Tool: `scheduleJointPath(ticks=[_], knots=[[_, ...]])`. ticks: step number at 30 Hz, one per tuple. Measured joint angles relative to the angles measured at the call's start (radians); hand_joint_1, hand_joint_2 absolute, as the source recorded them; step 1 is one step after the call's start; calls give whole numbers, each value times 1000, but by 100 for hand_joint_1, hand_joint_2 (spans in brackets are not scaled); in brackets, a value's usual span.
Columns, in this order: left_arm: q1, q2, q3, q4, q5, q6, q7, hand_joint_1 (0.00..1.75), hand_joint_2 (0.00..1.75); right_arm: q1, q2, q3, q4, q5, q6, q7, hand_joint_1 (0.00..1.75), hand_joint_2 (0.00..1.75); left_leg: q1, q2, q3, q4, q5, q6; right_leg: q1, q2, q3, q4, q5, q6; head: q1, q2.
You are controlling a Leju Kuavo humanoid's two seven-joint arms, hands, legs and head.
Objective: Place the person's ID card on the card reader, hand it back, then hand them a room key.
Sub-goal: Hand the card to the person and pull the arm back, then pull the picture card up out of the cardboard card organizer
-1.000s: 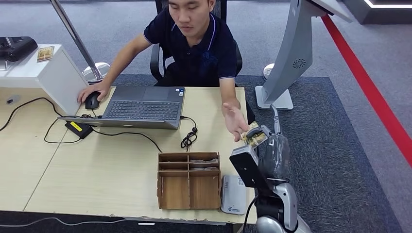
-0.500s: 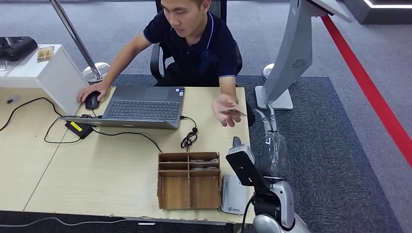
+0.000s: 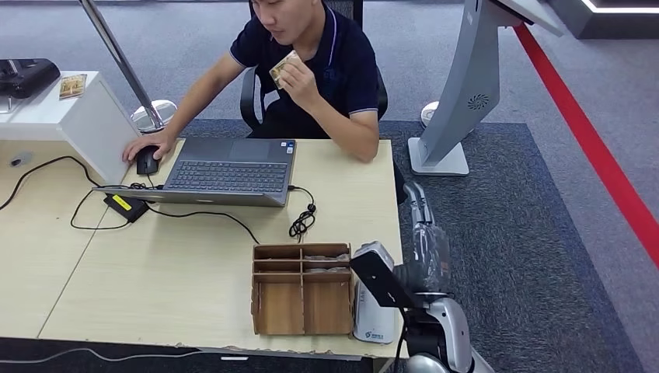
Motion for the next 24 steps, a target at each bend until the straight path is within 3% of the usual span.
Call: scheduleJointPath(ticks=[24], knots=[[-2, 1, -53, 0, 12, 1, 4, 0, 0, 17, -7, 77, 19, 98, 82, -13, 0, 175, 0, 0, -1, 0, 0, 0, 0, 0, 0, 0, 0, 0, 0, 0]])
